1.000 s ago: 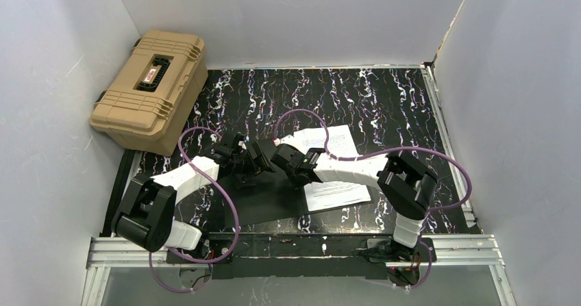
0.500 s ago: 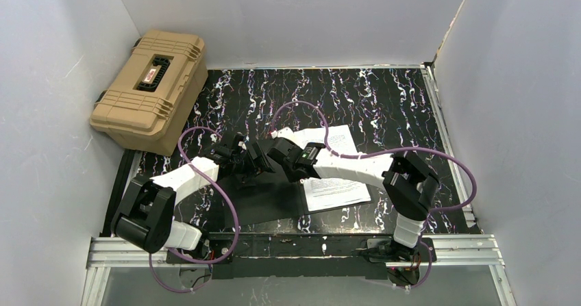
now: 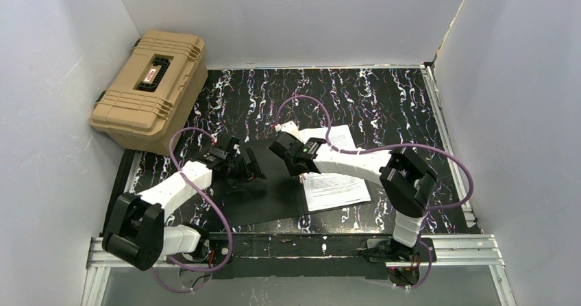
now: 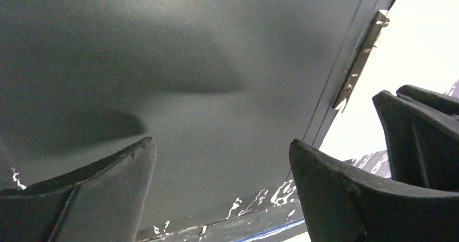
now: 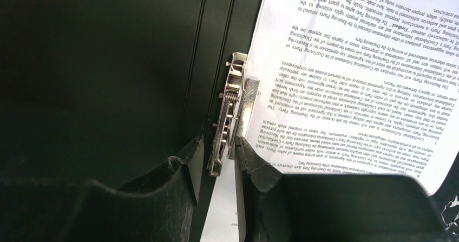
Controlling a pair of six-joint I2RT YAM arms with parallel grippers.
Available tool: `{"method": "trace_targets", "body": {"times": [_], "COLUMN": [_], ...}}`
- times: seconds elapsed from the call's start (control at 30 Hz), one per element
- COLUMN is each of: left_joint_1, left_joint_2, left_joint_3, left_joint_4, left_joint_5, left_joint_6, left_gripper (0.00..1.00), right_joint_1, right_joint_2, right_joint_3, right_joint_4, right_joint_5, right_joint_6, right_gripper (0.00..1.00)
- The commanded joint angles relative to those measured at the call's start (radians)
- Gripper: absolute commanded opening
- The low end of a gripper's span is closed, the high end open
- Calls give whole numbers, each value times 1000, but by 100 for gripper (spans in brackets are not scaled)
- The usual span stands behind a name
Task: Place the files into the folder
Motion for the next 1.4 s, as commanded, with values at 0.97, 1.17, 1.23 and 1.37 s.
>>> {"method": "trace_targets", "body": {"times": [0.97, 1.17, 1.23, 1.37], "left_joint_1": [1, 1, 1, 0], "left_joint_2": [-227, -224, -224, -231], "left_joint_3": [110, 112, 114, 114], "left_joint_4": [-220, -222, -226, -235], "left_joint_5": [-31, -35, -38, -45], "left_joint_6": [52, 56, 57, 59], "left_gripper": [96, 97, 97, 97], "right_joint_1": [-49, -49, -50, -49], "right_joint_2": [89, 99, 105, 105], "right_joint_3": [-42, -54, -56, -61], "right_joint_4": [91, 109, 109, 109], "right_joint_5": [0, -1, 0, 6], "right_joint_6": [74, 92, 92, 94], "right_gripper": [24, 18, 12, 1]}}
